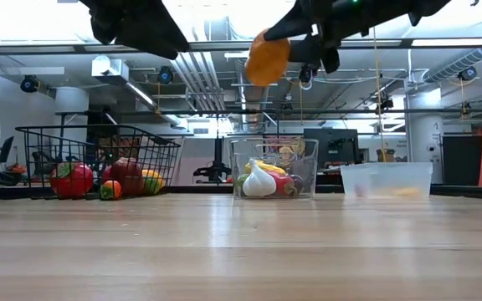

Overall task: Sort produce into baskets
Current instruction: Put the brown potato into the left transparent bin, then return to Home Position

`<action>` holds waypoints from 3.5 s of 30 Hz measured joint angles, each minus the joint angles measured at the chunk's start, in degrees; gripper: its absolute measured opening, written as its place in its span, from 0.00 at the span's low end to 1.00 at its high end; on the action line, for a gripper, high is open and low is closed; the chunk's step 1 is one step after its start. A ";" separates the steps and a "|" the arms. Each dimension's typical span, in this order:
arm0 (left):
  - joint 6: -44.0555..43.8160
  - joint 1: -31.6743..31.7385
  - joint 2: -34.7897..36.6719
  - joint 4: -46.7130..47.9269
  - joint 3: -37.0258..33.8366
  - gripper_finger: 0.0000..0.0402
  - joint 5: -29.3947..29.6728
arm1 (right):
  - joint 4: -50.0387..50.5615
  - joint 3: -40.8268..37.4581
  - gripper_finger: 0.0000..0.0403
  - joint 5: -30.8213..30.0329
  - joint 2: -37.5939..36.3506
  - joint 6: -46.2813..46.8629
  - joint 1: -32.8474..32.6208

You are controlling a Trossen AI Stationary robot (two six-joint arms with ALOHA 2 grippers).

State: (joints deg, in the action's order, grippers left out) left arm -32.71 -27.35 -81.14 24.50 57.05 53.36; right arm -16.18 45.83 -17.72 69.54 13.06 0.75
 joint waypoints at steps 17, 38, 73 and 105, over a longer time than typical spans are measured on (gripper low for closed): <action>-12.76 0.02 7.69 19.62 -0.10 0.51 3.64 | 23.72 15.71 0.64 1.03 1.53 -0.93 -0.01; 26.99 0.71 12.18 -21.53 -13.39 0.40 -21.50 | 33.37 15.88 0.64 2.52 1.95 4.76 -0.22; 26.30 27.36 45.32 -25.01 -25.93 0.37 -34.16 | 23.15 16.22 0.64 -3.19 8.28 -6.65 7.98; 25.87 27.34 39.30 -24.43 -25.93 0.37 -29.42 | 24.37 20.63 0.82 1.21 22.14 -7.54 28.41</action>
State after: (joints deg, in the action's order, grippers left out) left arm -6.84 -0.01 -41.85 0.08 31.11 23.94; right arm 8.18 66.46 -16.51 91.67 5.52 29.17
